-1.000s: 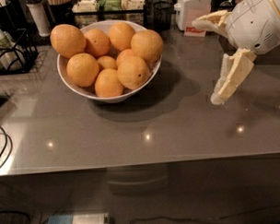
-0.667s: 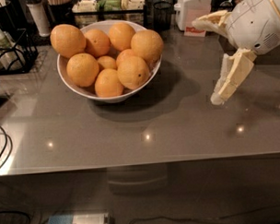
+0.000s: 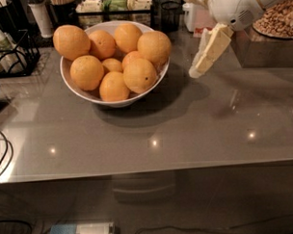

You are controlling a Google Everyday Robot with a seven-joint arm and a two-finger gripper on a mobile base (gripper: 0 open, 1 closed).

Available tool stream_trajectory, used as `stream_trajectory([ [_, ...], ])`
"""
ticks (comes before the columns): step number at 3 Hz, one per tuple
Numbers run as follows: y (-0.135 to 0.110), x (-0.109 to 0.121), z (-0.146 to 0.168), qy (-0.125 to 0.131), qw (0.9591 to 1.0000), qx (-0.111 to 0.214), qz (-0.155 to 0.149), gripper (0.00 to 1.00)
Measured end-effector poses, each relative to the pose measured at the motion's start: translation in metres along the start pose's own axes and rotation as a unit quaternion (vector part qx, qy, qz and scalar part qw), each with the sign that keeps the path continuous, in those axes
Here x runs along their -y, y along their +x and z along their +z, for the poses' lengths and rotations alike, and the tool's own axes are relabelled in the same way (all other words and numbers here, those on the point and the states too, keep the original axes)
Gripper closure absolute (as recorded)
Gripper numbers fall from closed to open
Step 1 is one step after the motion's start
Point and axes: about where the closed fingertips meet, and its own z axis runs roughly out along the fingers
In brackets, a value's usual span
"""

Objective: Pick orange from white bowl

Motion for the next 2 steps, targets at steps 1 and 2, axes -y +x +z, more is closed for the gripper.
stream_trajectory([
  [1,-0.012,0.042,0.015,0.012,0.9995,0.022,-0.019,0.00],
  [2,-0.040,0.065,0.028,0.004,0.9978,0.046,-0.047,0.00],
])
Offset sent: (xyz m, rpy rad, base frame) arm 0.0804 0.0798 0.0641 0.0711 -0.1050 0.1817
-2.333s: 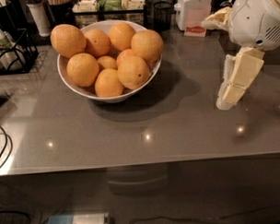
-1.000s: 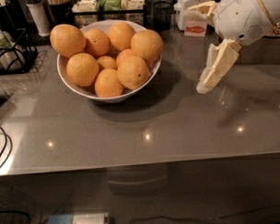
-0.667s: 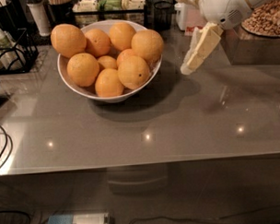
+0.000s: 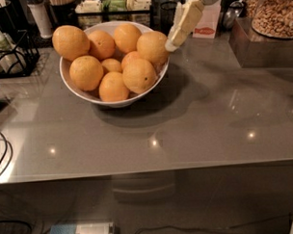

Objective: Pick orange from white bowl

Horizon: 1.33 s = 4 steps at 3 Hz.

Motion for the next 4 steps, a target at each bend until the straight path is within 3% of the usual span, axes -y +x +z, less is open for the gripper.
stream_trajectory([
  [1,-0.008,0.006,-0.002,0.005,1.0000,0.004,-0.007,0.00],
  [2,-0.004,0.000,0.007,-0.005,0.9999,0.012,0.000,0.00],
  [4,0.018,-0.015,0.049,-0.082,0.9956,0.046,0.005,0.00],
])
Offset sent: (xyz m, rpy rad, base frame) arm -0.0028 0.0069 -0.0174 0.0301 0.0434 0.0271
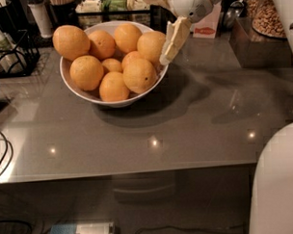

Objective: Pick orange from white bowl

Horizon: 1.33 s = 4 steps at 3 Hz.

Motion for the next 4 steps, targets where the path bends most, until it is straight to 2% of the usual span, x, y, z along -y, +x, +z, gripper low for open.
stream_trajectory([
  [1,0.008,0.007,0.010,-0.021,0.9998,0.000,-0.004,0.00],
  [2,0.030,0.008,0.015,-0.038,0.9991,0.000,0.016,0.00],
  [4,0.031,0.012,0.025,-0.041,0.9991,0.005,0.015,0.00],
])
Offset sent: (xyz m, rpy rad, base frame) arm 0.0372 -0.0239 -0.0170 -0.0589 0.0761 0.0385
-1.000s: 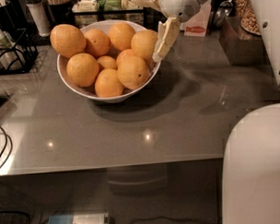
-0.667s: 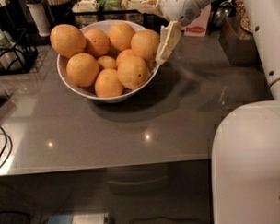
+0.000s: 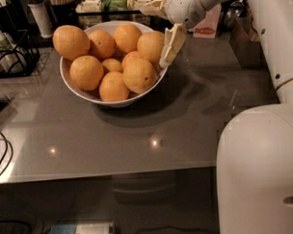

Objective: Pick orange from white bowl

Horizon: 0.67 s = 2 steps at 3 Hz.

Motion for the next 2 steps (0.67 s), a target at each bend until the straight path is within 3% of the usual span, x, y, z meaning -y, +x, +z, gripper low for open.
stream_trajectory([
  [2,0.016,-0.007,0.026,-0.039,0.9991,0.011,0.013,0.00],
])
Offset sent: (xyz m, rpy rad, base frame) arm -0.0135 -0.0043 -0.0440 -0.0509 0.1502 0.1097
